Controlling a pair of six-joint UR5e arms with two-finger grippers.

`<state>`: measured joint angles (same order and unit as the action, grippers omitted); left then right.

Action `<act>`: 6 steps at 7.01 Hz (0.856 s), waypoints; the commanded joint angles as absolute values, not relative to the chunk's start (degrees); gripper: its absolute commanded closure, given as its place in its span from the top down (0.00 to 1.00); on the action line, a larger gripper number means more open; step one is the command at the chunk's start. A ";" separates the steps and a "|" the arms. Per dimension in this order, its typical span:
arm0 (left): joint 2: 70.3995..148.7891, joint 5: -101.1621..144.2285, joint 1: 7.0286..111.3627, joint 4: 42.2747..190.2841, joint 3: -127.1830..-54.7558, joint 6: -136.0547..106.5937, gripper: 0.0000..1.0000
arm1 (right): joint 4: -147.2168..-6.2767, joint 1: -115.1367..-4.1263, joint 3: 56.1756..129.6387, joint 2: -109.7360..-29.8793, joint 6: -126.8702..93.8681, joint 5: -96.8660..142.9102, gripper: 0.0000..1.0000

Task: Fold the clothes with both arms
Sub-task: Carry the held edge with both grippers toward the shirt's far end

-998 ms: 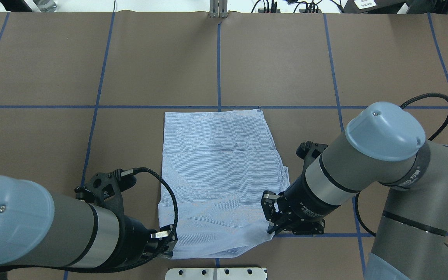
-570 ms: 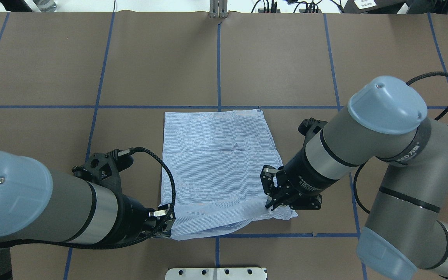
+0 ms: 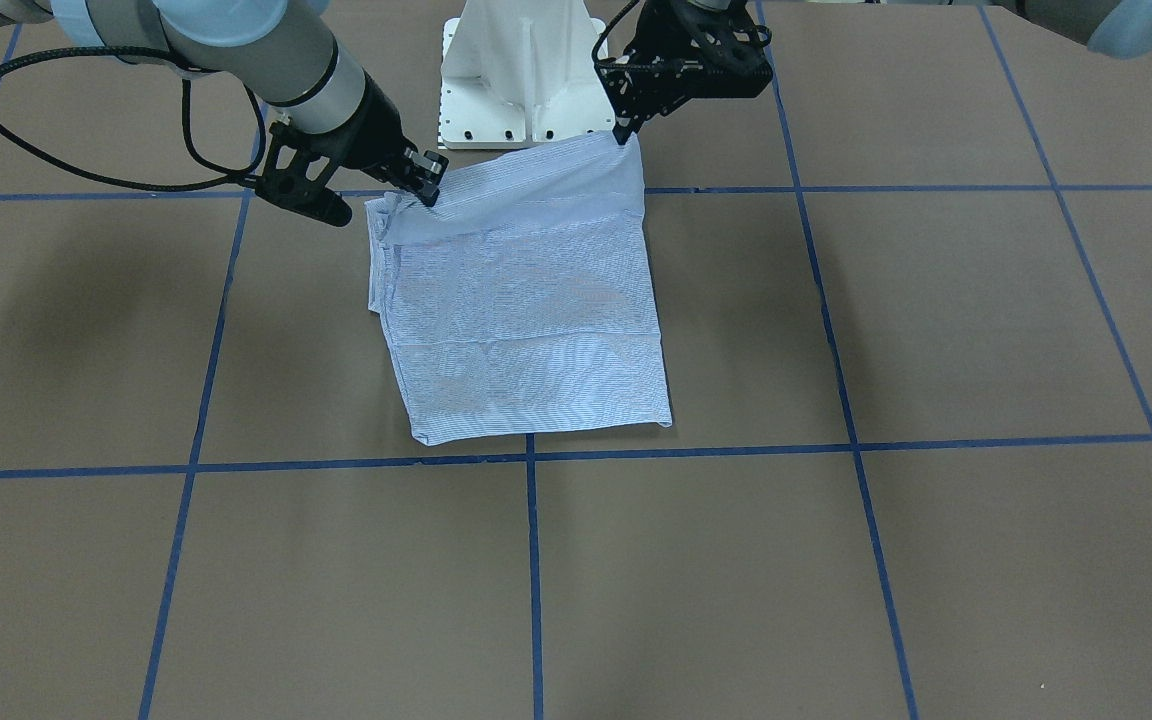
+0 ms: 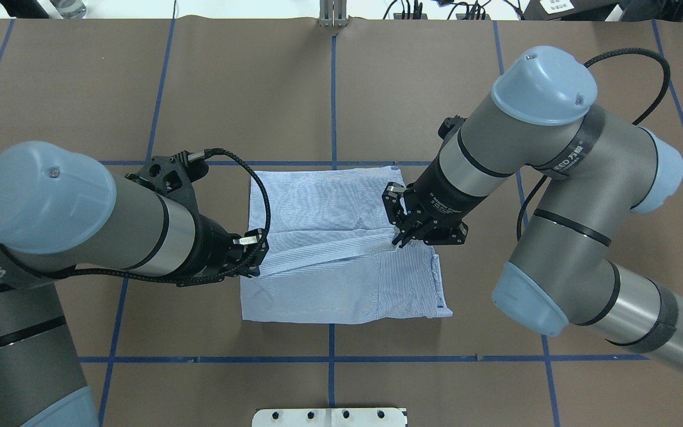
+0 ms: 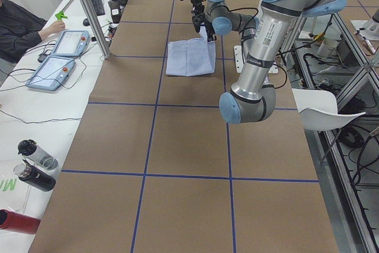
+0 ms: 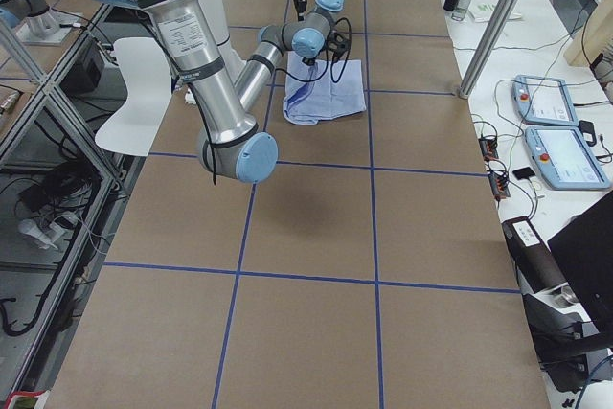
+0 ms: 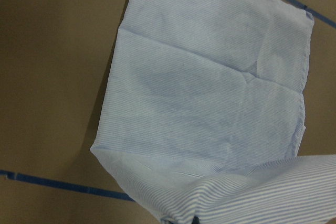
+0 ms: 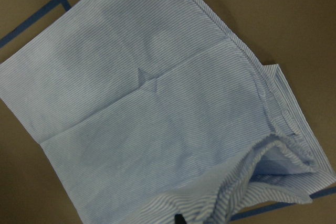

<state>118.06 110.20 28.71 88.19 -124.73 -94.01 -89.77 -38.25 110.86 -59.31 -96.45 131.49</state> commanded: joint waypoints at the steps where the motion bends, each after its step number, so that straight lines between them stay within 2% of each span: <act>1: 118.65 110.21 31.98 93.06 -118.85 -93.26 0.00 | -89.74 -39.29 105.58 -56.53 -94.49 131.13 0.00; 5: 120.92 110.21 35.68 102.82 -106.46 -91.32 0.00 | -89.47 -41.56 94.24 -50.19 -90.54 130.96 0.00; 6: 121.98 110.21 36.03 103.88 -104.52 -91.32 0.00 | -85.38 -42.27 91.09 -49.84 -90.44 130.87 0.00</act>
<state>120.69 110.21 35.49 102.28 -107.32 -91.36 -88.46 -41.37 94.58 -50.61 -91.07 130.95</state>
